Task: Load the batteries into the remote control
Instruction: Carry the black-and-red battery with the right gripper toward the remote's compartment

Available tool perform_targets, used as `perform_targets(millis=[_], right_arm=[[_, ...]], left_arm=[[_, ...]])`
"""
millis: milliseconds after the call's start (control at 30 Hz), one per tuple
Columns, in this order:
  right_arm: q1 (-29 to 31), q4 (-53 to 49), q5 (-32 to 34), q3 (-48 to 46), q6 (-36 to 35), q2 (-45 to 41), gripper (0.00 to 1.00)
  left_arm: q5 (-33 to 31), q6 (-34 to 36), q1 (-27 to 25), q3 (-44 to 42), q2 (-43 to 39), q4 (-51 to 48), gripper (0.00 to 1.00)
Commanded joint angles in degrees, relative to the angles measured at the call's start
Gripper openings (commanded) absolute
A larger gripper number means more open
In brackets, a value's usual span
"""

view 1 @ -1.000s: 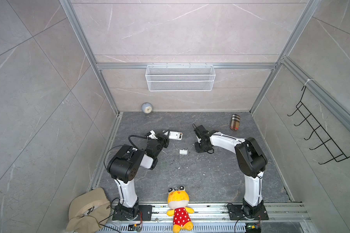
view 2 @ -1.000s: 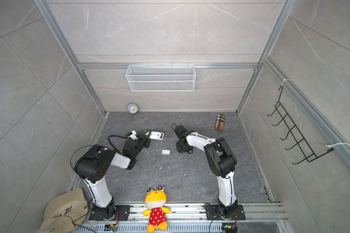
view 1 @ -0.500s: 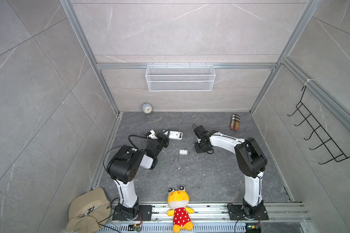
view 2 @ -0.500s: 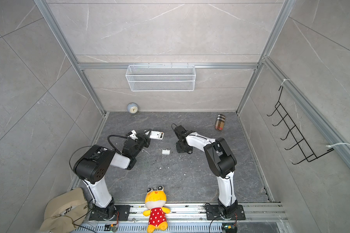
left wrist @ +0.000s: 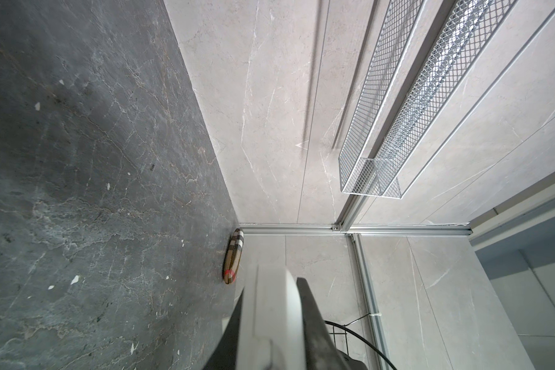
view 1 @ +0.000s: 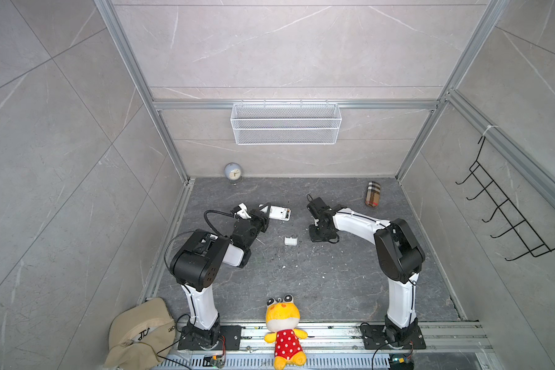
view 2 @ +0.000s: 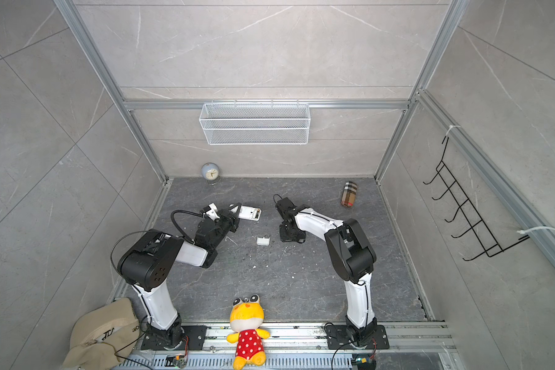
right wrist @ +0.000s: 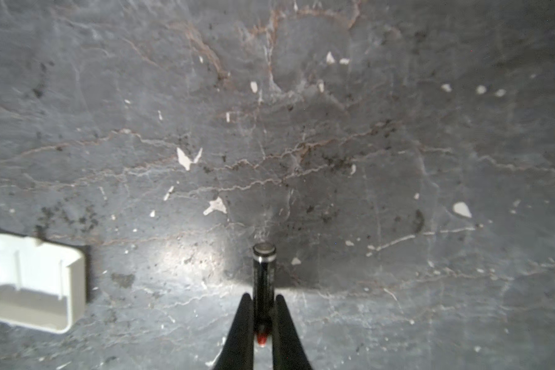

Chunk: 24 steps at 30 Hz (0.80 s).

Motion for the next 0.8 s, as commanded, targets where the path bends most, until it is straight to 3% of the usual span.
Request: perform_targets(millis=[0,467,767], right_arm=[[0.35,-2.47,-1.83,2.46,1.86,-3.93,0.11],[0.33,-2.24,-11.3,6.84,7.99,-10.21,0.11],[0.41,3.76,-22.33,8.82,15.45,-8.03,0.12]], left_arm=[[-0.18,3.02,-0.45,2.74,2.06,3.43,0.02],[-1.17,8.29,-3.74,8.22,8.41,3.48,0.02],[-1.7,8.18,-4.84,9.93,9.91,3.41,0.02]])
